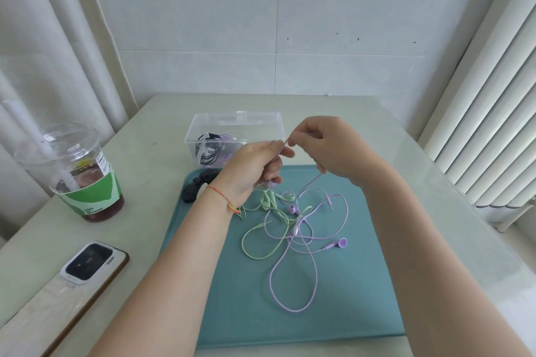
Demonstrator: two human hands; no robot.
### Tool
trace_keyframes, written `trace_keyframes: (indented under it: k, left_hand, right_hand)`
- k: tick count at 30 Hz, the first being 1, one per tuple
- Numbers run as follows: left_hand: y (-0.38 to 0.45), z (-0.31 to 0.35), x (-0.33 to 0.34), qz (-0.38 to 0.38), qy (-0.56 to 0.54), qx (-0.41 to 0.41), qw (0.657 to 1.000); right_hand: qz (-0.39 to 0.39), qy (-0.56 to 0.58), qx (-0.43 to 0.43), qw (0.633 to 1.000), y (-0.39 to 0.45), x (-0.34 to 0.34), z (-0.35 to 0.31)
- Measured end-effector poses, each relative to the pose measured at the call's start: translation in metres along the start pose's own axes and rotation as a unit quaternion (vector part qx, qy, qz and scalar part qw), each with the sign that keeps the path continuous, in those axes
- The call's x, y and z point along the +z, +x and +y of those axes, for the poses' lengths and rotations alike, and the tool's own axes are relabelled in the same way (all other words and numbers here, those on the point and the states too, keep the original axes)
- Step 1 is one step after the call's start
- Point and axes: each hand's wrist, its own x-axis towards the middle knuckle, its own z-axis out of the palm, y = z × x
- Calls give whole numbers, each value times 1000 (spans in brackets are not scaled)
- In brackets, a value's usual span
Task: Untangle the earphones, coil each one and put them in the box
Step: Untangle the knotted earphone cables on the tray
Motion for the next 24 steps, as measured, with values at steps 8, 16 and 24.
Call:
trace_keyframes:
  k: [8, 16, 24]
  left_hand:
    - [-8, 17, 5, -182, -317, -64, 928]
    - [1, 16, -5, 27, -381, 75, 921]
    - [4, -3, -7, 120, -23, 77, 989]
  right_hand:
    - [37, 48, 1, 998, 8, 15, 12]
    - [-190, -17, 52, 980, -3, 27, 6]
    - [-130, -34, 26, 991, -4, 11, -1]
